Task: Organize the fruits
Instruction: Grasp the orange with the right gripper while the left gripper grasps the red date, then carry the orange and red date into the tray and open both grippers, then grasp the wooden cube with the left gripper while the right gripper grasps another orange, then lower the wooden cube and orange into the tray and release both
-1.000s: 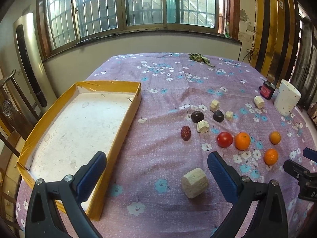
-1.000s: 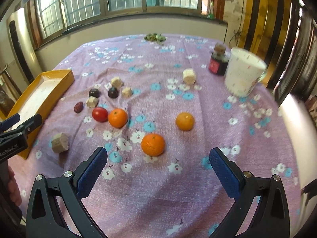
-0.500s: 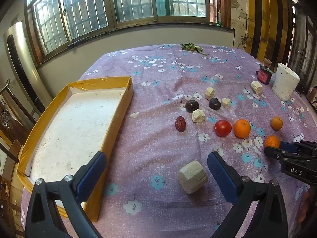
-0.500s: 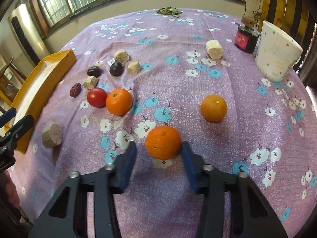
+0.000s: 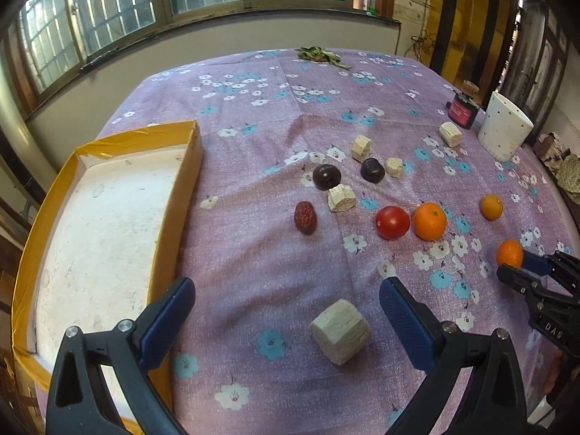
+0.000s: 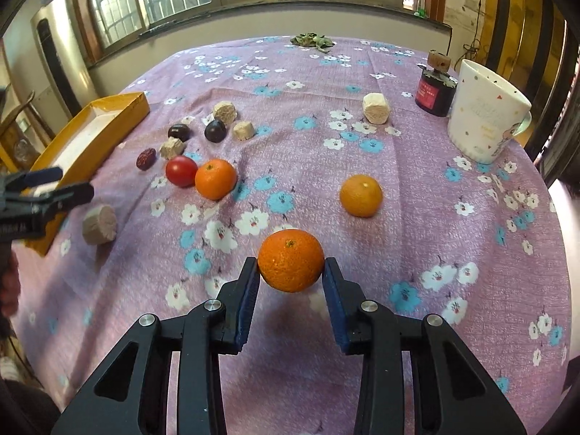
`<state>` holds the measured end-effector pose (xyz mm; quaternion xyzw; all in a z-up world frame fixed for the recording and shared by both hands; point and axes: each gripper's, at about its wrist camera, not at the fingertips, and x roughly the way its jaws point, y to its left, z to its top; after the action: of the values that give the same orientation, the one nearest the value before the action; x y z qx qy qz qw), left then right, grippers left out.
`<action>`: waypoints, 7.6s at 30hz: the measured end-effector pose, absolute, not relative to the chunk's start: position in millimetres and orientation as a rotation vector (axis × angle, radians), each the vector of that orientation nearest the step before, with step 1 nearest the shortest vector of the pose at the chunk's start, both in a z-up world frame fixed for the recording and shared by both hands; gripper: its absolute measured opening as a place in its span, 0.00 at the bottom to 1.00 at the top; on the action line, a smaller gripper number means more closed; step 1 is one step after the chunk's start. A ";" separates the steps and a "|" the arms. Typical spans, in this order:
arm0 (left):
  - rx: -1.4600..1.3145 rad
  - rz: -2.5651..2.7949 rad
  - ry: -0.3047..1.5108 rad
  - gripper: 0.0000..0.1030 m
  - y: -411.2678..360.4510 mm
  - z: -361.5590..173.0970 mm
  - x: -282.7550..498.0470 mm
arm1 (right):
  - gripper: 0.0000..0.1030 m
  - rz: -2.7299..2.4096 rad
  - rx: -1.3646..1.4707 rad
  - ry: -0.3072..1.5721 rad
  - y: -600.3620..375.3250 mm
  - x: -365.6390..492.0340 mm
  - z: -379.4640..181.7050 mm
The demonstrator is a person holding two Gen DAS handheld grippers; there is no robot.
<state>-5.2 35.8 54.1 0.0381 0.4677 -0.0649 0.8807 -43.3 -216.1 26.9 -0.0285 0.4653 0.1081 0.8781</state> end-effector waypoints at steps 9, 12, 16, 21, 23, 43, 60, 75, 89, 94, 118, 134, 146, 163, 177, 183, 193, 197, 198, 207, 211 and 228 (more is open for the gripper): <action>0.181 -0.153 1.041 0.76 10.1 35.5 48.2 | 0.34 0.257 -0.038 0.983 -223.3 -41.2 20.0; 0.175 -0.158 1.079 0.64 10.6 25.1 55.9 | 0.34 0.262 -0.039 0.988 -224.5 -40.2 18.3; 0.143 -0.167 1.102 0.43 14.6 17.2 62.5 | 0.34 0.264 -0.028 1.004 -226.0 -35.1 14.0; 0.100 -0.191 1.086 0.25 19.9 15.0 62.6 | 0.35 0.258 -0.037 1.011 -222.3 -31.3 13.6; 0.105 -0.200 1.076 0.21 19.7 15.3 62.2 | 0.34 0.249 -0.048 1.005 -219.5 -30.9 13.4; -0.030 -0.348 1.028 0.21 52.7 56.5 -5.3 | 0.34 0.215 -0.038 0.946 -178.7 -53.0 51.2; -0.125 -0.217 0.971 0.21 169.5 72.8 -29.2 | 0.34 0.437 -0.125 0.917 -25.5 -38.7 72.4; -0.174 -0.023 0.997 0.21 271.5 50.3 -37.5 | 0.34 0.675 -0.182 0.954 93.4 -28.3 63.8; -0.137 0.008 1.054 0.21 291.4 24.5 -37.2 | 0.34 0.720 -0.226 1.048 136.1 -25.7 26.8; -0.110 0.025 1.044 0.21 290.1 23.8 -37.1 | 0.34 0.714 -0.245 1.052 141.4 -25.8 25.1; -0.010 0.183 0.975 0.71 272.2 44.2 -68.3 | 0.46 0.641 -0.230 0.927 79.4 -60.8 66.6; 0.071 0.040 0.947 0.77 155.6 66.6 -54.4 | 0.56 0.462 -0.081 0.923 -52.7 -60.7 72.2; 0.189 -0.180 1.023 0.80 30.1 45.0 -44.3 | 0.56 0.189 0.078 0.938 -204.9 -34.3 60.0; 0.068 -0.109 1.120 0.80 19.4 24.2 -32.0 | 0.46 0.178 -0.001 1.007 -245.1 21.2 13.0; -0.070 -0.168 1.112 0.42 27.7 21.4 -24.8 | 0.31 0.183 0.003 0.996 -241.3 12.2 19.6; -0.097 -0.238 1.111 0.42 32.9 29.5 -27.0 | 0.31 0.185 0.010 0.972 -229.4 -7.4 35.9; -0.101 -0.285 1.068 0.42 56.6 52.5 -32.3 | 0.31 0.241 0.001 0.956 -175.4 -27.1 53.5; -0.100 -0.277 1.041 0.42 75.2 61.9 -35.2 | 0.31 0.283 -0.007 0.958 -144.0 -25.5 55.8; -0.103 -0.272 1.037 0.42 81.5 63.5 -35.6 | 0.31 0.295 -0.014 0.957 -135.1 -25.1 56.8; -0.148 -0.195 0.995 0.42 147.5 77.0 -37.2 | 0.31 0.428 -0.056 0.947 -46.2 -16.0 69.1; -0.161 -0.141 0.976 0.42 181.0 80.6 -33.6 | 0.31 0.491 -0.077 0.938 -5.3 -10.3 76.0; -0.195 0.029 1.031 0.42 290.4 46.6 2.0 | 0.31 0.639 -0.168 1.014 134.6 25.0 44.3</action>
<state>2.0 290.4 46.6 -0.0930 0.4920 0.0139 0.8655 25.0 134.6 44.3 -0.0792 0.4768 0.3006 0.8222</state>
